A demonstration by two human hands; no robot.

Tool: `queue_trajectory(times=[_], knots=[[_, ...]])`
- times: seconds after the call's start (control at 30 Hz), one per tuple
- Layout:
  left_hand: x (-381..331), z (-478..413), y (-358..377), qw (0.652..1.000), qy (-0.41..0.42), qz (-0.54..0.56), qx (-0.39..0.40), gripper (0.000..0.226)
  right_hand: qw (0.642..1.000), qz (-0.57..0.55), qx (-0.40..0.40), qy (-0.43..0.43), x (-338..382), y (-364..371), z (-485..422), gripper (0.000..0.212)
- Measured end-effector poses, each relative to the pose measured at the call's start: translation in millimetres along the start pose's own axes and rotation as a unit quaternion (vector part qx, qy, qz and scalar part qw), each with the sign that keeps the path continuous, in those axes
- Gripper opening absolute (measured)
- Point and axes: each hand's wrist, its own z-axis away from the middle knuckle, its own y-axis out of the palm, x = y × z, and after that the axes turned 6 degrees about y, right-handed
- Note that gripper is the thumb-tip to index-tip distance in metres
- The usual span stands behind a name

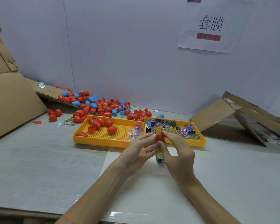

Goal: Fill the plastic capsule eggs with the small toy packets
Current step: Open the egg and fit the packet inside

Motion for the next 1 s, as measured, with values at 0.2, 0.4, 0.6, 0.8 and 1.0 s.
queue_trajectory(times=[0.2,0.4,0.6,0.8,1.0], knots=[[1.6,0.3,-1.1,1.0,-0.016,-0.016,0.009,0.037,1.0,-0.007,0.013,0.022,2.7,-0.8,-1.8,0.036],[1.8,0.2,-0.9,0.999,-0.027,-0.036,0.015,0.016,1.0,0.01,0.002,0.008,-0.3,-0.6,-1.0,0.031],[2.2,0.1,-1.4,0.999,-0.023,-0.04,0.021,0.028,0.999,-0.019,0.019,0.037,1.3,-0.9,-1.7,0.033],[2.6,0.3,-1.9,0.998,-0.03,-0.053,0.031,0.039,0.996,-0.048,0.041,0.064,4.8,-1.4,-3.8,0.041],[3.9,-0.3,-1.5,0.997,-0.02,-0.073,0.025,0.043,0.997,-0.047,0.046,0.049,3.5,-1.6,-2.8,0.039]])
